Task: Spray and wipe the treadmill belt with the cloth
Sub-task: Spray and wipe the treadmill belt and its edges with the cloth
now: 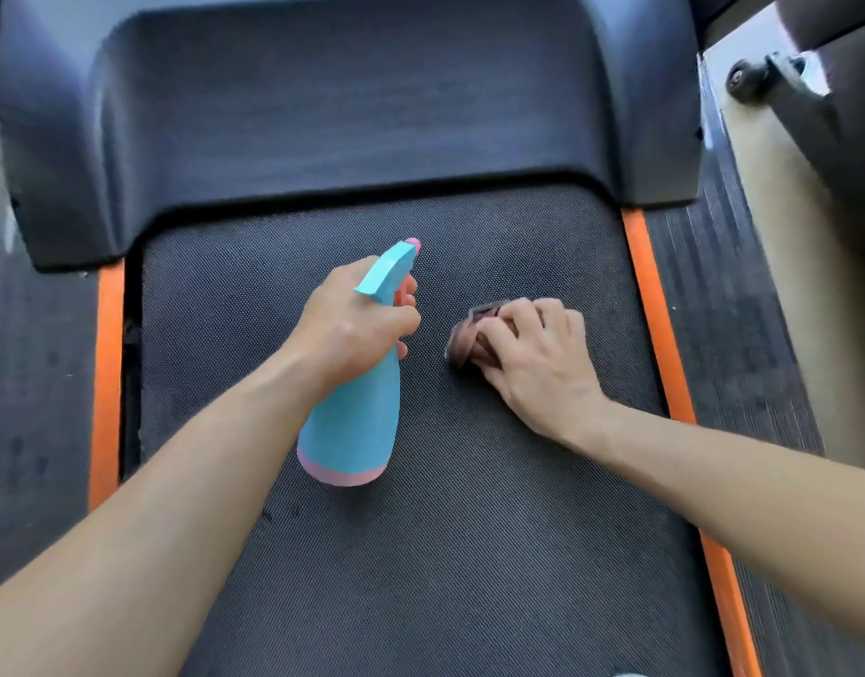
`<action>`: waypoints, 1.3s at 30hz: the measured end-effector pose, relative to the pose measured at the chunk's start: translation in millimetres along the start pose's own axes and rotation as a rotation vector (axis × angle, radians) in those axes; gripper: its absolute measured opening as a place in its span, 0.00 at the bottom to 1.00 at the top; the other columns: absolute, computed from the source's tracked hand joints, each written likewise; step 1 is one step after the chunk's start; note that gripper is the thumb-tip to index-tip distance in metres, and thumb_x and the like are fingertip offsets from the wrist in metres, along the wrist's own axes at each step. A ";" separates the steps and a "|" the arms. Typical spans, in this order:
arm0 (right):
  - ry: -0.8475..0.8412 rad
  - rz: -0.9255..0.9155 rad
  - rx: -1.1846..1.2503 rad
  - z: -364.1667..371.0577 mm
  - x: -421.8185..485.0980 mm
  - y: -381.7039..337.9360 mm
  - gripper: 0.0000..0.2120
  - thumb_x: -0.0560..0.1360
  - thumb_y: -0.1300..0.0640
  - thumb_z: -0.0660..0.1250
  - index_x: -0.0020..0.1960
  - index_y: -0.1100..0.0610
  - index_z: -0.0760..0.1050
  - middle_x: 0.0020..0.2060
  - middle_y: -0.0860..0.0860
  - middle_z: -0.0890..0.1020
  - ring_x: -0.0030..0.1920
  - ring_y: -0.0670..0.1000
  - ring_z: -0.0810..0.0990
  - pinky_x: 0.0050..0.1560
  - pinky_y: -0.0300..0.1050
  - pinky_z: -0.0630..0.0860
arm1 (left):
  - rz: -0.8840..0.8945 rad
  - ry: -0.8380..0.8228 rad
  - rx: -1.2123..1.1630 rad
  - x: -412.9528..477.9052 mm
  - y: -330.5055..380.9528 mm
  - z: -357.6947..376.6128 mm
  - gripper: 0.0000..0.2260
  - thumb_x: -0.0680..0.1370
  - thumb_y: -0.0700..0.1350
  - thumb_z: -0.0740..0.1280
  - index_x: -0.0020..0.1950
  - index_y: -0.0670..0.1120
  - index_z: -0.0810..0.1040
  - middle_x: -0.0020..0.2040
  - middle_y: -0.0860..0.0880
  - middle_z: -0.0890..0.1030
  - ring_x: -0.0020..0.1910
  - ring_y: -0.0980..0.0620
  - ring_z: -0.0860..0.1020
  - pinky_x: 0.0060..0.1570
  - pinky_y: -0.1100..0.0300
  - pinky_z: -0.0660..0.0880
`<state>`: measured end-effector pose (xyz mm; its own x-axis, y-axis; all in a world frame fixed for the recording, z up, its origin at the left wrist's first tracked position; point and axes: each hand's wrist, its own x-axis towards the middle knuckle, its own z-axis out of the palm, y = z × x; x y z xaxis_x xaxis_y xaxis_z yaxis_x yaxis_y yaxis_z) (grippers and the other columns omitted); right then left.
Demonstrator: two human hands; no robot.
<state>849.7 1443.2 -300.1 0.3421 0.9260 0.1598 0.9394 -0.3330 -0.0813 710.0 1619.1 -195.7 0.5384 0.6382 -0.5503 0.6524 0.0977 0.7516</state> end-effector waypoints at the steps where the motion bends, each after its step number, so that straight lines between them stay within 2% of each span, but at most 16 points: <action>1: -0.014 -0.058 -0.003 -0.1 0.6 6.0 0.16 0.75 0.41 0.66 0.53 0.53 0.77 0.53 0.55 0.78 0.51 0.61 0.74 0.47 0.56 0.69 | -0.014 0.009 -0.021 0.0 -0.1 -1.3 0.16 0.68 0.39 0.71 0.55 0.48 0.84 0.50 0.48 0.86 0.38 0.49 0.84 0.48 0.44 0.86; 3: -0.016 -0.045 -0.042 3.0 27.6 19.7 0.16 0.75 0.42 0.67 0.53 0.53 0.76 0.52 0.56 0.78 0.49 0.62 0.75 0.45 0.57 0.71 | -0.026 0.005 -0.050 -0.8 -0.2 -2.6 0.19 0.71 0.37 0.71 0.60 0.48 0.84 0.50 0.47 0.86 0.41 0.49 0.84 0.48 0.43 0.86; 5: -0.002 0.136 -0.067 3.8 73.9 28.2 0.17 0.76 0.42 0.67 0.55 0.54 0.75 0.53 0.58 0.77 0.51 0.64 0.75 0.45 0.58 0.71 | -0.024 0.002 -0.065 -2.4 -1.2 -2.2 0.18 0.72 0.35 0.70 0.61 0.48 0.83 0.47 0.48 0.85 0.40 0.50 0.82 0.47 0.42 0.85; 7: -0.053 0.279 -0.091 4.3 103.5 29.9 0.18 0.78 0.42 0.65 0.56 0.55 0.73 0.55 0.59 0.75 0.53 0.65 0.74 0.47 0.59 0.71 | -0.009 0.006 -0.075 -5.9 0.2 -0.2 0.20 0.68 0.40 0.70 0.59 0.49 0.83 0.44 0.52 0.84 0.39 0.51 0.82 0.46 0.42 0.85; 8: -0.061 0.286 -0.099 4.4 103.5 26.2 0.17 0.77 0.42 0.66 0.56 0.55 0.73 0.55 0.59 0.75 0.53 0.64 0.74 0.47 0.59 0.71 | 0.000 0.009 -0.068 -6.9 0.2 -0.2 0.21 0.65 0.42 0.69 0.58 0.50 0.83 0.43 0.53 0.84 0.39 0.51 0.83 0.45 0.42 0.85; 10: -0.023 0.198 -0.101 1.9 74.2 14.8 0.17 0.76 0.43 0.66 0.55 0.55 0.73 0.53 0.59 0.75 0.50 0.63 0.74 0.46 0.59 0.70 | 0.010 0.006 -0.045 -9.7 0.3 -2.0 0.18 0.64 0.44 0.68 0.53 0.51 0.83 0.43 0.53 0.85 0.38 0.51 0.84 0.45 0.43 0.85; 13: -0.030 -0.057 -0.026 -4.0 3.1 0.0 0.18 0.75 0.42 0.62 0.53 0.55 0.76 0.51 0.57 0.77 0.49 0.62 0.74 0.45 0.57 0.71 | 0.018 0.002 -0.021 -9.6 -4.6 -3.2 0.14 0.66 0.42 0.70 0.51 0.48 0.83 0.47 0.50 0.85 0.36 0.50 0.84 0.46 0.43 0.85; 15: -0.077 -0.166 -0.032 -4.1 -0.9 8.3 0.19 0.75 0.41 0.60 0.53 0.54 0.77 0.51 0.57 0.78 0.48 0.62 0.74 0.44 0.57 0.72 | 0.031 0.011 -0.022 -10.3 -7.5 -2.9 0.18 0.64 0.44 0.68 0.53 0.48 0.84 0.48 0.49 0.85 0.36 0.50 0.83 0.46 0.42 0.85; 17: -0.050 -0.073 -0.082 -0.2 38.0 20.2 0.19 0.76 0.40 0.60 0.54 0.55 0.77 0.51 0.58 0.77 0.48 0.63 0.74 0.43 0.57 0.72 | 0.047 0.022 -0.012 -12.1 -8.9 -3.7 0.20 0.64 0.45 0.68 0.55 0.48 0.83 0.46 0.50 0.85 0.34 0.51 0.83 0.46 0.43 0.85; 19: -0.009 0.165 -0.105 2.7 87.0 30.9 0.19 0.77 0.40 0.62 0.55 0.55 0.75 0.53 0.60 0.76 0.51 0.65 0.74 0.44 0.58 0.71 | 0.047 0.034 -0.002 -11.6 -9.4 -3.7 0.15 0.67 0.43 0.69 0.52 0.48 0.82 0.45 0.52 0.84 0.32 0.51 0.83 0.47 0.44 0.85; 21: -0.057 0.266 -0.092 2.6 111.0 36.6 0.19 0.77 0.41 0.66 0.56 0.56 0.74 0.56 0.61 0.75 0.54 0.66 0.74 0.47 0.59 0.71 | 0.061 0.062 0.007 -8.3 -8.9 -3.0 0.10 0.69 0.40 0.70 0.50 0.49 0.82 0.44 0.53 0.84 0.33 0.50 0.84 0.48 0.45 0.85; 25: 0.006 0.221 -0.116 3.8 58.3 17.5 0.17 0.73 0.43 0.69 0.54 0.54 0.75 0.53 0.58 0.75 0.50 0.63 0.74 0.45 0.58 0.70 | 0.081 0.092 0.004 -4.4 -3.2 -1.5 0.16 0.66 0.45 0.68 0.52 0.55 0.81 0.44 0.55 0.83 0.33 0.52 0.84 0.49 0.47 0.84; 29: 0.013 0.037 -0.048 6.0 10.3 10.2 0.17 0.74 0.41 0.64 0.53 0.53 0.77 0.53 0.56 0.76 0.50 0.62 0.74 0.46 0.57 0.70 | 0.085 0.112 0.066 -1.1 -8.7 1.7 0.17 0.64 0.50 0.67 0.53 0.55 0.80 0.47 0.57 0.84 0.42 0.46 0.86 0.54 0.47 0.82; 31: -0.011 -0.002 -0.037 5.6 25.4 21.1 0.19 0.75 0.39 0.61 0.53 0.53 0.77 0.52 0.55 0.77 0.49 0.62 0.74 0.45 0.57 0.72 | 0.098 0.118 0.087 -2.5 -10.4 4.0 0.15 0.64 0.51 0.68 0.51 0.54 0.79 0.47 0.57 0.84 0.44 0.48 0.85 0.52 0.52 0.81; 35: 0.026 0.135 -0.052 13.0 55.6 24.8 0.17 0.75 0.40 0.66 0.54 0.53 0.76 0.52 0.56 0.77 0.48 0.62 0.74 0.43 0.56 0.71 | 0.204 0.061 0.158 -7.9 -9.8 5.9 0.16 0.65 0.49 0.65 0.51 0.52 0.79 0.44 0.54 0.82 0.43 0.53 0.79 0.44 0.64 0.72; 39: 0.018 0.215 -0.084 11.4 68.4 20.2 0.17 0.75 0.40 0.65 0.53 0.53 0.76 0.51 0.56 0.77 0.47 0.62 0.74 0.42 0.54 0.69 | 0.266 0.023 0.197 -10.1 -15.8 0.3 0.15 0.69 0.49 0.65 0.54 0.48 0.80 0.49 0.55 0.80 0.43 0.59 0.75 0.44 0.77 0.66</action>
<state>891.8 1501.8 -302.0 0.5343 0.8289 0.1656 0.8431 -0.5368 -0.0335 694.5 1610.9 -202.1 0.6929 0.6389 -0.3343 0.5824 -0.2225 0.7819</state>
